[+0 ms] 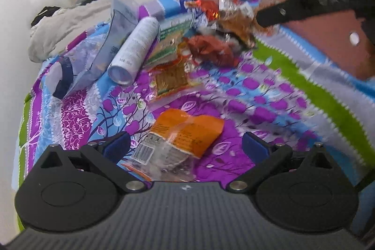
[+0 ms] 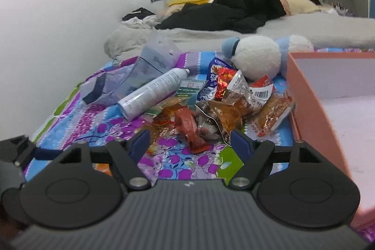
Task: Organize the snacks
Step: 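Grasp the orange snack bag with the left gripper while the right grasps a clear spicy-strip packet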
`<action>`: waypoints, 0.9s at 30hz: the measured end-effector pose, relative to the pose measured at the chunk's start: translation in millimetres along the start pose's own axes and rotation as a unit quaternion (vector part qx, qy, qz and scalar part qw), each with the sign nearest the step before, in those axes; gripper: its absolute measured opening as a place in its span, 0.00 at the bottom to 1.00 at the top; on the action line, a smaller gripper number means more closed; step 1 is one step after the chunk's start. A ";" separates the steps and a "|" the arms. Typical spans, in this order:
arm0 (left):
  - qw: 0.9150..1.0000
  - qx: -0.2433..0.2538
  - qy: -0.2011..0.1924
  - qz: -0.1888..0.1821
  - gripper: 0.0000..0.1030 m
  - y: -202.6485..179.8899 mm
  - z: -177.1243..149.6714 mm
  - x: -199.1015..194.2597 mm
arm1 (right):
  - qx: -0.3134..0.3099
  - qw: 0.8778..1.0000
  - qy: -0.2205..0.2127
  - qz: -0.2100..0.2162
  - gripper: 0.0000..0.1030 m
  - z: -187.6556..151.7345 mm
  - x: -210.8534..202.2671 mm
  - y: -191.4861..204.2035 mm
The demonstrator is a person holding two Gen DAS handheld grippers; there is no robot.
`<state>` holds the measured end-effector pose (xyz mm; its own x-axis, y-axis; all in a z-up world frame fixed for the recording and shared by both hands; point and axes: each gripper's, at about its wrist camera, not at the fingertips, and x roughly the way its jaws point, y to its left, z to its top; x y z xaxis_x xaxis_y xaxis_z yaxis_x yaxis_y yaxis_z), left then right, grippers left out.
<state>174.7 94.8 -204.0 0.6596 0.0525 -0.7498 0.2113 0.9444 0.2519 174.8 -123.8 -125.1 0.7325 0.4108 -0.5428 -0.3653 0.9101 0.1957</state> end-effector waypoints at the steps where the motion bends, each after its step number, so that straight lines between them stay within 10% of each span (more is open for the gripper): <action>1: 1.000 0.005 0.003 0.001 0.99 2.0 -0.8 6.6 | 0.004 1.000 0.004 -0.002 0.75 0.3 8.5 -2.2; 27: 0.998 -0.029 0.007 -0.060 0.82 27.3 -12.7 65.3 | 0.191 0.977 0.016 -0.092 0.75 27.1 155.0 -70.4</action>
<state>214.4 128.1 -253.9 0.6212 -0.0573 -0.7815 0.2457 0.9613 0.1248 329.6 -122.8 -200.9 0.7451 0.2414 -0.6217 0.0163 0.9253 0.3788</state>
